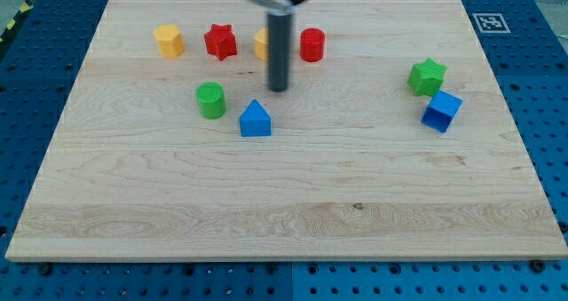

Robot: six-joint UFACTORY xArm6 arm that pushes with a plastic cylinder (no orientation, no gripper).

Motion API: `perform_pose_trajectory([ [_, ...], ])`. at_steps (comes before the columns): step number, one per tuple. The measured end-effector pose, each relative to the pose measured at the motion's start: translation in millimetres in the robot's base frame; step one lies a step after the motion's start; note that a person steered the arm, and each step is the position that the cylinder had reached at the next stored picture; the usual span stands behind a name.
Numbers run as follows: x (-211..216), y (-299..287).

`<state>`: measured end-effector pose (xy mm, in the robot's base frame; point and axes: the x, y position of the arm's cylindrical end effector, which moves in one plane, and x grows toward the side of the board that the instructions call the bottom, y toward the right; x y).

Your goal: Nudge the green circle a bit right

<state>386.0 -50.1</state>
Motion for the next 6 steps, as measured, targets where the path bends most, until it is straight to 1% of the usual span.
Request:
perform_pose_trajectory([
  [1,-2,-91],
  [2,-1,-119],
  [3,23,-119],
  [4,44,-106],
  [6,57,-39],
])
